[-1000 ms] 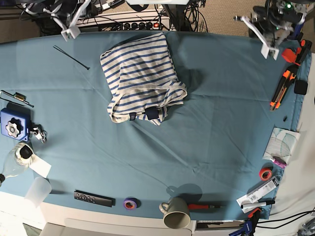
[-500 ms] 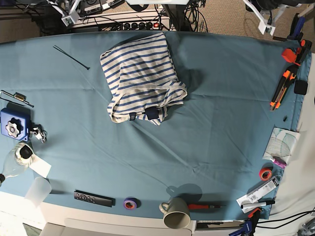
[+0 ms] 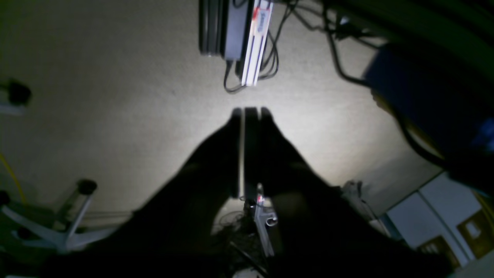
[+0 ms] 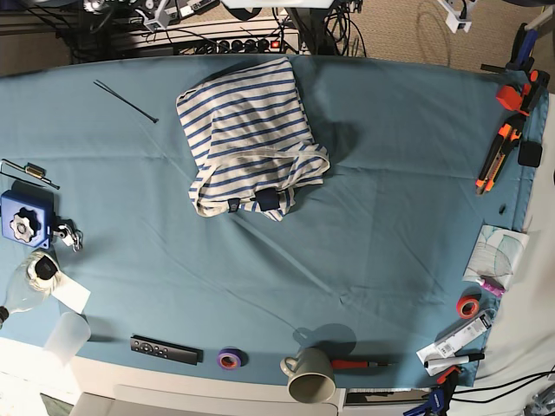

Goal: Fold the T-shirt properly

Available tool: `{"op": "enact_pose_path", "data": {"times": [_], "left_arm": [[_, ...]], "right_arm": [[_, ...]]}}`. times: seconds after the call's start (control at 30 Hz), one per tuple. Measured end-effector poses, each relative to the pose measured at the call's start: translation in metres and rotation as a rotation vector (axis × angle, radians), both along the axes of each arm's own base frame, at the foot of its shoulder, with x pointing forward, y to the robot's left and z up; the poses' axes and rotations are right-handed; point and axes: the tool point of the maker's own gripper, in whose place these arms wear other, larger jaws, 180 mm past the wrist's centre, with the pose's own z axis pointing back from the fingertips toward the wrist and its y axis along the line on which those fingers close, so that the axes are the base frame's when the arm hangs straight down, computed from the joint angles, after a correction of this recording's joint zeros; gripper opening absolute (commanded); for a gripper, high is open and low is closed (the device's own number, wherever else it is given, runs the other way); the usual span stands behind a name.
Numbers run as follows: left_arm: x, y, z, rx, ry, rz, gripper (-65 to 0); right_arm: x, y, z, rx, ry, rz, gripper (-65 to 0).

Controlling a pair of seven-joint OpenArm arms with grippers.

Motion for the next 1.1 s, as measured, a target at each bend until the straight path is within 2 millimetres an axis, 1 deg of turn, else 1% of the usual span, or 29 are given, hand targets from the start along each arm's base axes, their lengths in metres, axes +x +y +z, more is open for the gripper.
{"op": "enact_pose_path", "data": {"times": [0.07, 0.13, 0.33, 0.43, 0.57, 0.63, 0.7, 0.77, 0.87, 0.9, 0.97, 1.1], "left_arm": [[-0.002, 0.003, -0.013, 0.017, 0.017, 0.004, -65.0], [-0.001, 0.005, -0.027, 0.028, 0.016, 0.019, -65.0], [-0.011, 0.001, -0.059, 0.028, 0.068, 0.043, -65.0], [-0.002, 0.002, -0.072, 0.045, 0.043, 0.044, -65.0], [0.008, 0.005, -0.086, 0.075, 0.016, 0.009, -65.0], [0.01, 0.001, -0.092, 0.076, 0.022, -0.035, -65.0], [0.01, -0.003, -0.099, 0.098, 0.047, -0.091, -65.0], [0.015, -0.006, -0.107, 0.146, 0.035, -0.147, -65.0], [0.037, -0.014, -0.115, 0.207, -0.083, -0.231, -65.0], [0.04, -0.017, -0.116, 0.221, -0.109, -0.261, -65.0], [0.04, -0.022, -0.119, 0.248, -0.116, -0.313, -65.0], [0.039, -0.022, -0.12, 0.319, -0.124, -0.344, -65.0]], "right_arm": [[-0.002, 0.0, -0.013, -0.006, 0.023, 0.011, -63.2], [0.004, 0.002, -0.026, -0.003, 0.008, 0.007, -63.2], [0.01, 0.01, -0.057, 0.005, 0.021, 0.032, -63.2], [0.02, 0.017, -0.072, 0.017, -0.025, 0.041, -63.2], [0.035, 0.024, -0.091, 0.012, -0.088, 0.097, -63.2], [0.042, 0.026, -0.099, -0.006, -0.117, 0.112, -63.2], [0.053, 0.03, -0.107, -0.021, -0.176, 0.107, -63.2], [0.061, 0.032, -0.114, -0.05, -0.225, 0.108, -63.2], [0.082, 0.039, -0.12, -0.087, -0.377, 0.09, -63.2], [0.084, 0.041, -0.121, -0.101, -0.399, 0.088, -63.2], [0.088, 0.041, -0.124, -0.135, -0.452, 0.089, -63.2], [0.092, 0.031, -0.126, -0.21, -0.525, 0.085, -63.2]]}}
